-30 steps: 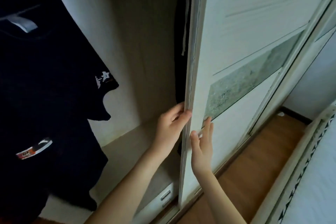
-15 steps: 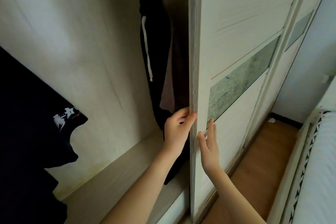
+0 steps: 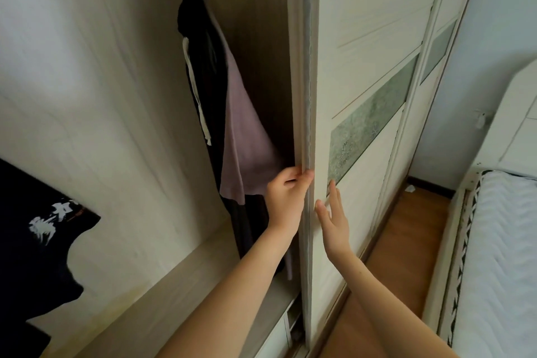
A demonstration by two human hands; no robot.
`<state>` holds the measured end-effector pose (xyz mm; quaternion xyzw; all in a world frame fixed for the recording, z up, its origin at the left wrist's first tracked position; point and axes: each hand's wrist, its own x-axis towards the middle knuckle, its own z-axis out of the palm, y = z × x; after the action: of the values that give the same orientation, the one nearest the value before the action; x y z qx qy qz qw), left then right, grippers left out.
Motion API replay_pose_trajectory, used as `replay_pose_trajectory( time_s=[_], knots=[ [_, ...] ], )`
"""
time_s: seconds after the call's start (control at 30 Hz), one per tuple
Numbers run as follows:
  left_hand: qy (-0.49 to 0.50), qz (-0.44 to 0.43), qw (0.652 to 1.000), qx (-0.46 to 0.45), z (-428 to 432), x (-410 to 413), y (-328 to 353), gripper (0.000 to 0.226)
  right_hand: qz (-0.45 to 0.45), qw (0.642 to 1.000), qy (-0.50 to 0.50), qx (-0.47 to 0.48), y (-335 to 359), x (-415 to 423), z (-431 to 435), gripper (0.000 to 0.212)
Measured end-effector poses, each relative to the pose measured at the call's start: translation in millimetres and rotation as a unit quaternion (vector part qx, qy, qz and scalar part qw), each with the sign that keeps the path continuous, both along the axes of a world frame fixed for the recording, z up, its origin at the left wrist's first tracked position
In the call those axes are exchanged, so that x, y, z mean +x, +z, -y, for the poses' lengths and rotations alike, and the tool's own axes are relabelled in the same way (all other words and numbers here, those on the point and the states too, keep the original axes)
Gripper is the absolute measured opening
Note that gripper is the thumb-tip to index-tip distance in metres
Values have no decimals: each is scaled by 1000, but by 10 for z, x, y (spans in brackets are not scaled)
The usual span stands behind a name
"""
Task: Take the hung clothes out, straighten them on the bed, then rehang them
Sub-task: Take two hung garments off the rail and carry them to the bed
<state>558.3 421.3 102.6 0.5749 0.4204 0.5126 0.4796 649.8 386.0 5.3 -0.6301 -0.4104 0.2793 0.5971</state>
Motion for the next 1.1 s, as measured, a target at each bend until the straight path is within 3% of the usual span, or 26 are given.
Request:
replay_pose_trajectory(
  time_s=[0.17,0.23,0.4,0.5,0.6,0.8,0.9,1.0,1.1],
  knots=[
    [-74,-66,995,27,103,-194,204,17,-17,1000,-4,15,213,-27,153,63],
    [-95,-121,984,88,204,-417,417,24,36,996,-35,70,441,-143,280,48],
    [-97,-118,935,319,274,-1055,1403,31,208,935,-66,280,1663,-514,409,30],
    [-53,-102,916,383,-71,-1294,2013,24,265,901,-18,343,2494,-710,221,28],
    [6,-57,939,340,-634,-1412,2453,15,285,895,-3,342,3133,-840,-181,28],
    [39,-54,983,172,-1701,-1384,2934,4,131,978,44,158,3950,-832,-1408,26],
    [45,-64,991,113,-2092,-1273,3066,14,80,991,69,83,4082,-845,-1986,20],
    [60,-103,988,102,-2364,-1176,3137,16,126,989,65,36,4095,-909,-2348,22],
    [56,-146,983,99,-2476,-1064,3144,34,121,990,65,24,4063,-964,-2575,16]
  ],
)
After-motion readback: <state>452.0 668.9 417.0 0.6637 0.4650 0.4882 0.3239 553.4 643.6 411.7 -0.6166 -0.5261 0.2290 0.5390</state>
